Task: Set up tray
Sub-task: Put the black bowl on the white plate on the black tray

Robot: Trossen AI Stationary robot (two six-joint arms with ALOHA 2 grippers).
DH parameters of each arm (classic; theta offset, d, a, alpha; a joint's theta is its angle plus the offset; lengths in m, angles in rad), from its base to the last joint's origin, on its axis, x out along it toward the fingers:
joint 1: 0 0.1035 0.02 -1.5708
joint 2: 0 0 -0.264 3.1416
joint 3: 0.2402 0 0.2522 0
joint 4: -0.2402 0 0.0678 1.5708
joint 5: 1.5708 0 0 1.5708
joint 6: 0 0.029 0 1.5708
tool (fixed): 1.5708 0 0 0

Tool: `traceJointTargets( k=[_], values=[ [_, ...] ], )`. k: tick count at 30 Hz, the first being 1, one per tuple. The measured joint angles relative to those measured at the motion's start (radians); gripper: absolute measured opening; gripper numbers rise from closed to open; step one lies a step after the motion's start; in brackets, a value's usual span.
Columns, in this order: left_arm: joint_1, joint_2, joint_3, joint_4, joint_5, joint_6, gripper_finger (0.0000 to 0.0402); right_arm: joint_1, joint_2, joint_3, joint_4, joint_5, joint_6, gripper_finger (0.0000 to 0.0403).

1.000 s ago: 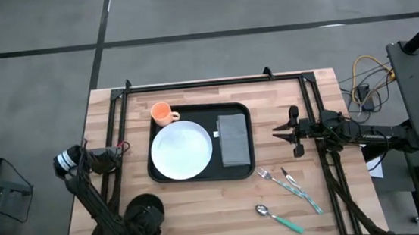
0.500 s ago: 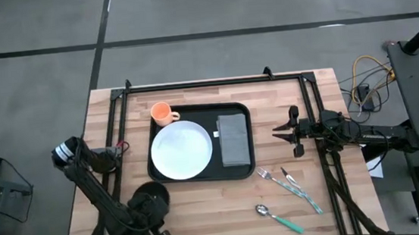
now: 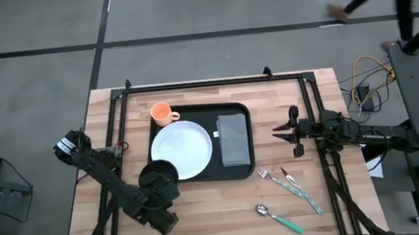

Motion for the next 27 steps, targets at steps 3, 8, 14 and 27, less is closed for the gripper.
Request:
traceJointTargets(
  k=[3, 8, 14, 27],
  values=[
    [0.035, 0.000, 0.000, 0.000, -0.034, 0.069, 0.0000, 0.000, 0.000, 0.000, 0.000, 0.000, 0.000, 0.0082],
    [0.087, -0.005, 0.000, 0.001, -0.083, 0.141, 0.0000, 0.000, 0.000, 0.000, 0.000, 0.000, 0.000, 0.0086],
    [0.164, -0.005, -0.001, 0.008, -0.130, 0.225, 0.0000, 0.000, 0.000, 0.000, 0.000, 0.000, 0.000, 0.0081],
    [0.323, -0.006, -0.073, 0.151, -0.113, 0.426, 0.0000, 0.000, 0.000, 0.000, 0.000, 0.000, 0.000, 0.0071]
  ],
)
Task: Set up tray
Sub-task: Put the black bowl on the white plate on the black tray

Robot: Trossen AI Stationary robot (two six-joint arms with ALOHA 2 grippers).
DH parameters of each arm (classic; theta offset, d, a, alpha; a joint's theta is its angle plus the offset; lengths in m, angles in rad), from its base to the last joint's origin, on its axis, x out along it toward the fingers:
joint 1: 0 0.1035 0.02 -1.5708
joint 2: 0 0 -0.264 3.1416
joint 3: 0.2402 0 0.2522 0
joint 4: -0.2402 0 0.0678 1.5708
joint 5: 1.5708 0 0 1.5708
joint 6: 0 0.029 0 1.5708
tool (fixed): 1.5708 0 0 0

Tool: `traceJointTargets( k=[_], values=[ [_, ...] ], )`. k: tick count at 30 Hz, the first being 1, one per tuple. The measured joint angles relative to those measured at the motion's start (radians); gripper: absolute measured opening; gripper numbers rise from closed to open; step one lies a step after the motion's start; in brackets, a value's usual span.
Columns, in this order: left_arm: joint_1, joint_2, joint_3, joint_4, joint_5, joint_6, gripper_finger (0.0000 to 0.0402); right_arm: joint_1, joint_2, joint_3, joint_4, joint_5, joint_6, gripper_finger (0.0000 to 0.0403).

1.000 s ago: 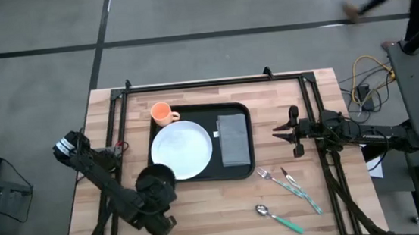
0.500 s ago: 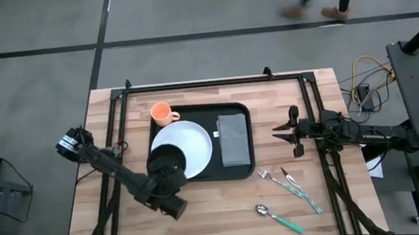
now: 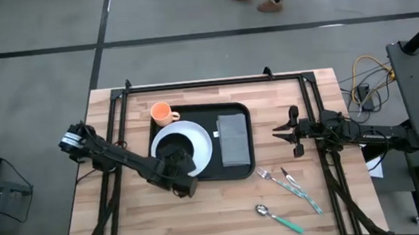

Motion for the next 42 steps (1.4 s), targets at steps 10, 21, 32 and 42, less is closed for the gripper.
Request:
traceJointTargets(
  k=[10, 21, 32, 42],
  values=[
    [0.080, -0.099, -0.195, 0.295, 0.069, 0.156, 0.0000, 0.000, 0.000, 0.000, 0.000, 0.000, 0.000, 0.0084],
    [0.117, -0.182, -0.298, 0.319, 0.066, 0.143, 0.0000, 0.000, 0.000, 0.000, 0.000, 0.000, 0.000, 0.0077],
    [0.148, -0.142, -0.270, 0.320, 0.068, 0.180, 0.0000, 0.000, 0.000, 0.000, 0.000, 0.000, 0.000, 0.0070],
    [0.148, -0.142, -0.284, 0.322, 0.068, 0.147, 0.0000, 0.000, 0.000, 0.000, 0.000, 0.000, 0.000, 0.0084]
  ],
)
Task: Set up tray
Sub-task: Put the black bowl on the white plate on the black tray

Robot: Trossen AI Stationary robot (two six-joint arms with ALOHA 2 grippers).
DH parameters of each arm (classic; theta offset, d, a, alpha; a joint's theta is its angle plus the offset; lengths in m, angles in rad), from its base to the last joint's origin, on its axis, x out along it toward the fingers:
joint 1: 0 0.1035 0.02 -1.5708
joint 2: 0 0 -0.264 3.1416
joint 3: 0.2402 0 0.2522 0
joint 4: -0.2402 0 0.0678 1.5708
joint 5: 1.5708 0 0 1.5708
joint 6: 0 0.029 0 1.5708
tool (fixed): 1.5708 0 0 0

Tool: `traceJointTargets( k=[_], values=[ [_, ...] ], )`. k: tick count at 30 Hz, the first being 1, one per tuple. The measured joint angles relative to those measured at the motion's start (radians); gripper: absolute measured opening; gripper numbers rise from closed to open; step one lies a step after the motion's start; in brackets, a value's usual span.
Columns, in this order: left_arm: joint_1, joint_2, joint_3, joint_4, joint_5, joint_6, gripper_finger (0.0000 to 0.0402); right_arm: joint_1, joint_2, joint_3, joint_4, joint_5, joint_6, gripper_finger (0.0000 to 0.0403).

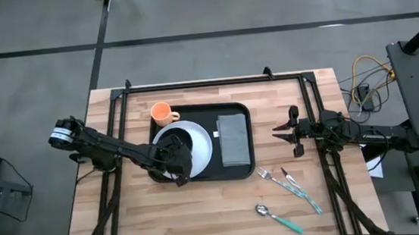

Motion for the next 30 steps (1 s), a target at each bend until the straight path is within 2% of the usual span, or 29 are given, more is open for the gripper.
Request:
traceJointTargets(
  k=[7, 17, 30],
  values=[
    [0.001, 0.000, -0.013, 0.012, -0.003, -0.015, 0.0004, 0.000, 0.000, 0.000, 0.000, 0.000, 0.000, 0.0083],
    [0.001, 0.001, -0.016, 0.062, -0.007, -0.015, 0.0045, 0.000, 0.000, 0.000, 0.000, 0.000, 0.000, 0.0068],
    [0.001, -0.001, 0.001, 0.081, -0.032, -0.002, 0.0064, 0.000, 0.000, 0.000, 0.000, 0.000, 0.000, 0.0083]
  ],
)
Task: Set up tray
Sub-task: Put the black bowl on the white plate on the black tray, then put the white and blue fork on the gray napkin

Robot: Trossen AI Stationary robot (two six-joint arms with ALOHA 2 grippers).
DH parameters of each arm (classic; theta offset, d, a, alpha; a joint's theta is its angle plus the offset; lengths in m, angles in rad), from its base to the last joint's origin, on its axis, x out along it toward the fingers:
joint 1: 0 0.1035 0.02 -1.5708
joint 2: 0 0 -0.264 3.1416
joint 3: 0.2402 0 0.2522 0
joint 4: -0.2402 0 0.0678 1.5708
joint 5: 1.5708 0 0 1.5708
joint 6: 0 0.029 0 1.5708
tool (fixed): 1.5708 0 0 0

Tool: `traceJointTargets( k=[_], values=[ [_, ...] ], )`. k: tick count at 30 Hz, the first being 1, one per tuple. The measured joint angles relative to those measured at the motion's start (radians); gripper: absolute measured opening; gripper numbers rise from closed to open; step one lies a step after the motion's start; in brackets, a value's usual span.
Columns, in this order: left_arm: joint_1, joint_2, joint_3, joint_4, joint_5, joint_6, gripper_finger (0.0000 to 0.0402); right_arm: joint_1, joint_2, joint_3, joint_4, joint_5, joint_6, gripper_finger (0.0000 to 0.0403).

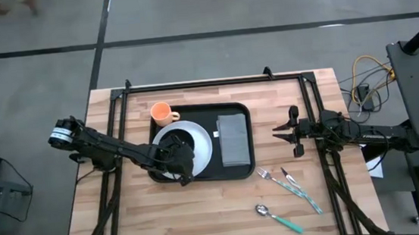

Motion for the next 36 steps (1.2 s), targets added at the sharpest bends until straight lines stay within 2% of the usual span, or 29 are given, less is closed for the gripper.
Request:
traceJointTargets(
  k=[7, 14, 20, 25, 30, 34, 36],
  values=[
    [0.000, -0.012, 0.063, -0.004, -0.003, 0.104, 0.0064, 0.000, 0.000, 0.000, 0.000, 0.000, 0.000, 0.0086],
    [0.000, -0.013, 0.132, -0.003, -0.003, 0.108, 0.0064, 0.000, 0.000, 0.000, 0.000, 0.000, 0.000, 0.0074],
    [0.009, -0.013, 0.142, 0.105, -0.052, 0.092, 0.0064, 0.000, 0.000, 0.000, 0.000, 0.000, 0.000, 0.0068],
    [-0.008, -0.011, 0.105, 0.107, -0.027, 0.219, 0.0064, 0.000, 0.000, 0.000, 0.000, 0.000, 0.000, 0.0074],
    [-0.007, -0.021, 0.029, 0.269, -0.009, 0.298, 0.0064, 0.000, 0.000, 0.000, 0.000, 0.000, 0.000, 0.0081],
    [0.008, -0.028, -0.030, 0.358, 0.110, 0.384, 0.0064, 0.000, 0.000, 0.000, 0.000, 0.000, 0.000, 0.0086],
    [0.020, -0.038, -0.053, 0.389, 0.130, 0.391, 0.0064, 0.000, 0.000, 0.000, 0.000, 0.000, 0.000, 0.0087]
  ],
)
